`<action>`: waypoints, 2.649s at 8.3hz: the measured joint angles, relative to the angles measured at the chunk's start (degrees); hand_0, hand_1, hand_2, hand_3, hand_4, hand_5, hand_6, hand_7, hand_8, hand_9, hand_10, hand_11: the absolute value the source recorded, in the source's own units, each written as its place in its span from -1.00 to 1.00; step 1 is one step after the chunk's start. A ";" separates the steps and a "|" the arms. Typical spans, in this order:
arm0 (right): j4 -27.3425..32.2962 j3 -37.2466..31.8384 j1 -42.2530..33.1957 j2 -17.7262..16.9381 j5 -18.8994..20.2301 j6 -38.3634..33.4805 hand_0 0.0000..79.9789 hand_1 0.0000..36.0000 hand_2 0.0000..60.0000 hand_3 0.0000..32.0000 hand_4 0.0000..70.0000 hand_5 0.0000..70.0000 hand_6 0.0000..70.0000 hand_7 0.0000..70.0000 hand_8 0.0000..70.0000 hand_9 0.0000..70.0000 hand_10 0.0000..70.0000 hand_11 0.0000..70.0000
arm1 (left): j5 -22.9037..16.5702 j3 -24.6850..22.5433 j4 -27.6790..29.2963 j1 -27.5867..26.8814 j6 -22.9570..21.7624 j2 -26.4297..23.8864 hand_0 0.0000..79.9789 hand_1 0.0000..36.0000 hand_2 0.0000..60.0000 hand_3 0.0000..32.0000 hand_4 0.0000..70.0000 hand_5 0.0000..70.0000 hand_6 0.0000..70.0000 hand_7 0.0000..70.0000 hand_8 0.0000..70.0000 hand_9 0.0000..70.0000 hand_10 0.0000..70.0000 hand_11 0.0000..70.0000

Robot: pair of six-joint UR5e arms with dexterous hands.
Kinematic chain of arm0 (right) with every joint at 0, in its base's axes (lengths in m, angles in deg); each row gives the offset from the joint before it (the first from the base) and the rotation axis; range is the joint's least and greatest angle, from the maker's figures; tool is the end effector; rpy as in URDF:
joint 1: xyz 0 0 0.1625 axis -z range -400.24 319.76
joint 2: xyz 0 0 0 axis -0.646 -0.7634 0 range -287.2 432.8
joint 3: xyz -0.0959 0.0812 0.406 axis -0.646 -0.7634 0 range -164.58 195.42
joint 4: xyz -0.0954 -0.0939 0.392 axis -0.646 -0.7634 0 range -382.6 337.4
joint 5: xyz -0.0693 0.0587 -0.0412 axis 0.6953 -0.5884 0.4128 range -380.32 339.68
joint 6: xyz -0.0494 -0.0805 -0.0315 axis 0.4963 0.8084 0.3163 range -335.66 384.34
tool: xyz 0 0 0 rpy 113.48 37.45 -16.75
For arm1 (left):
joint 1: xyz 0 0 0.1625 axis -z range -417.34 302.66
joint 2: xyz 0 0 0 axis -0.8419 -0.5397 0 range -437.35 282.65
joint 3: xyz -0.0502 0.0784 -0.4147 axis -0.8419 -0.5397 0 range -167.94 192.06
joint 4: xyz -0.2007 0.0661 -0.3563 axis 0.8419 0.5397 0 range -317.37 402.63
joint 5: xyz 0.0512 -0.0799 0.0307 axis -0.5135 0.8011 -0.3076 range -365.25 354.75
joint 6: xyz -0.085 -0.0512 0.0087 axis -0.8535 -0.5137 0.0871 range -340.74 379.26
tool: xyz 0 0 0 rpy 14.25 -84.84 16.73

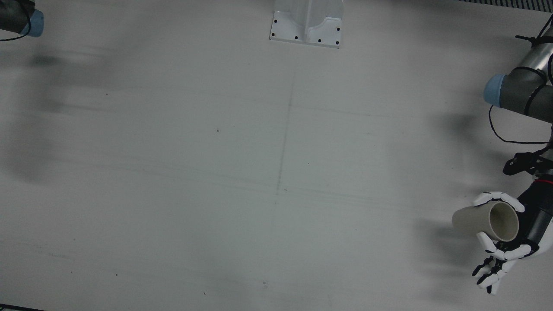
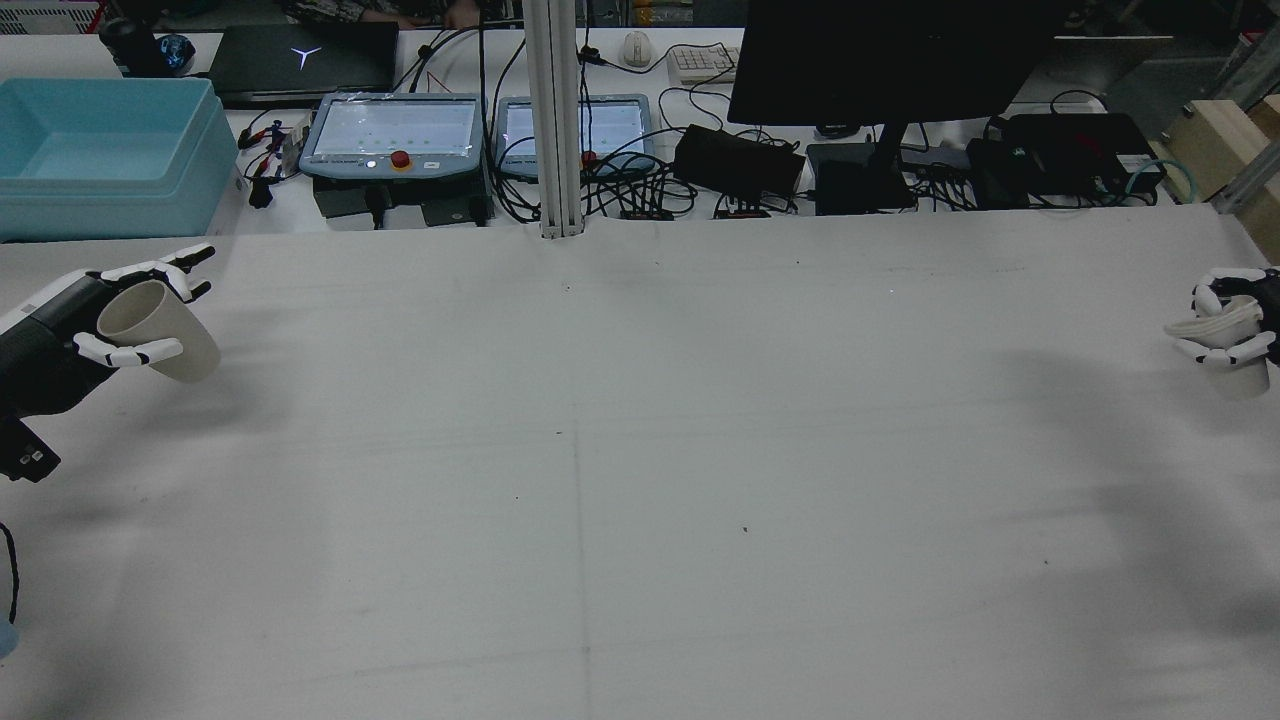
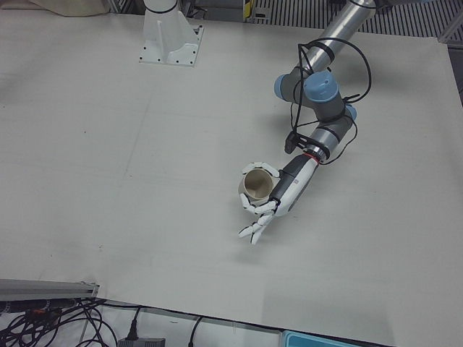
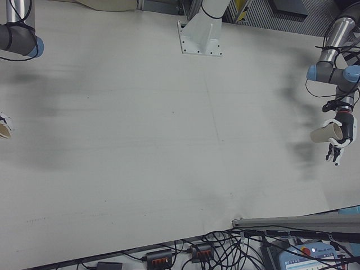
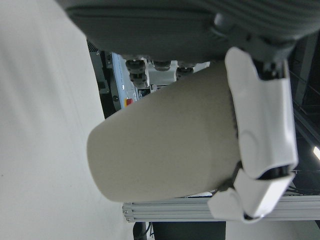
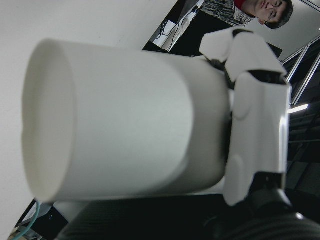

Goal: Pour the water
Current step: 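Lift both cups and move them toward each other mid-table, then tilt the white cup over the beige cup with the right hand, then withdraw the right hand with the white cup away from the beige cup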

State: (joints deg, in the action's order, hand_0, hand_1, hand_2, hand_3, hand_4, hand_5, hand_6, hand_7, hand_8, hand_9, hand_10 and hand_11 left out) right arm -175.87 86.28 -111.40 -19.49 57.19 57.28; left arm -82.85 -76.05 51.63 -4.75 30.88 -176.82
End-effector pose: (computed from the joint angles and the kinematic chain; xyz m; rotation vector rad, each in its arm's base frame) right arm -0.0002 -0.4798 0.8208 0.4505 -1.9916 1.7632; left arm 0.2298 -0.5550 0.5979 -0.3269 2.2512 -1.6402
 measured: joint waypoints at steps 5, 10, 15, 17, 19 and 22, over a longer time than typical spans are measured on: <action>-26.82 34.36 -7.50 0.19 4.19 7.83 0.84 0.44 0.54 -1.00 0.46 1.00 1.00 1.00 1.00 1.00 1.00 1.00 | -0.44 -0.46 -6.84 -2.26 3.07 -9.21 0.64 1.00 1.00 -1.00 0.82 1.00 -0.73 -0.59 -0.96 -0.93 -0.82 -0.66; -51.00 46.63 -6.57 15.83 5.50 11.35 1.00 1.00 0.87 -1.00 1.00 1.00 1.00 1.00 0.89 1.00 1.00 1.00 | -1.36 -0.73 -17.79 -11.81 9.79 -21.91 0.59 1.00 1.00 -1.00 0.87 1.00 -0.70 -0.55 -0.95 -0.91 -0.81 -0.64; -60.01 45.88 11.76 28.62 -8.23 19.10 1.00 1.00 1.00 -1.00 1.00 1.00 1.00 1.00 0.77 1.00 1.00 1.00 | -1.55 1.50 -23.01 -16.87 14.05 -31.85 0.59 1.00 1.00 -1.00 0.91 1.00 -0.66 -0.51 -0.93 -0.89 -0.80 -0.63; -63.58 44.19 19.25 34.58 -13.22 24.02 1.00 1.00 1.00 -1.00 1.00 1.00 1.00 1.00 0.76 1.00 1.00 1.00 | -1.53 3.30 -23.57 -17.19 14.29 -34.87 0.59 1.00 1.00 -1.00 0.93 1.00 -0.64 -0.49 -0.93 -0.88 -0.80 -0.63; -64.46 39.84 26.16 39.45 -17.60 29.39 1.00 1.00 1.00 -1.00 1.00 1.00 1.00 1.00 0.75 1.00 1.00 1.00 | -1.51 4.04 -23.66 -17.24 14.25 -36.25 0.60 1.00 1.00 -1.00 0.93 1.00 -0.65 -0.49 -0.93 -0.89 -0.80 -0.63; -64.47 37.93 32.19 42.24 -23.49 33.99 1.00 1.00 1.00 -1.00 1.00 1.00 1.00 1.00 0.71 1.00 1.00 1.00 | -1.56 3.96 -23.83 -17.19 14.03 -36.93 0.57 1.00 1.00 -1.00 0.91 1.00 -0.65 -0.50 -0.93 -0.89 -0.81 -0.65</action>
State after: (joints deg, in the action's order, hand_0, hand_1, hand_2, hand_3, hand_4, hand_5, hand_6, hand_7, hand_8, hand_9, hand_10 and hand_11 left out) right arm -240.34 124.21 -79.22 22.76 33.71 91.27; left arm -84.41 -72.09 27.80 -21.94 44.92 -213.75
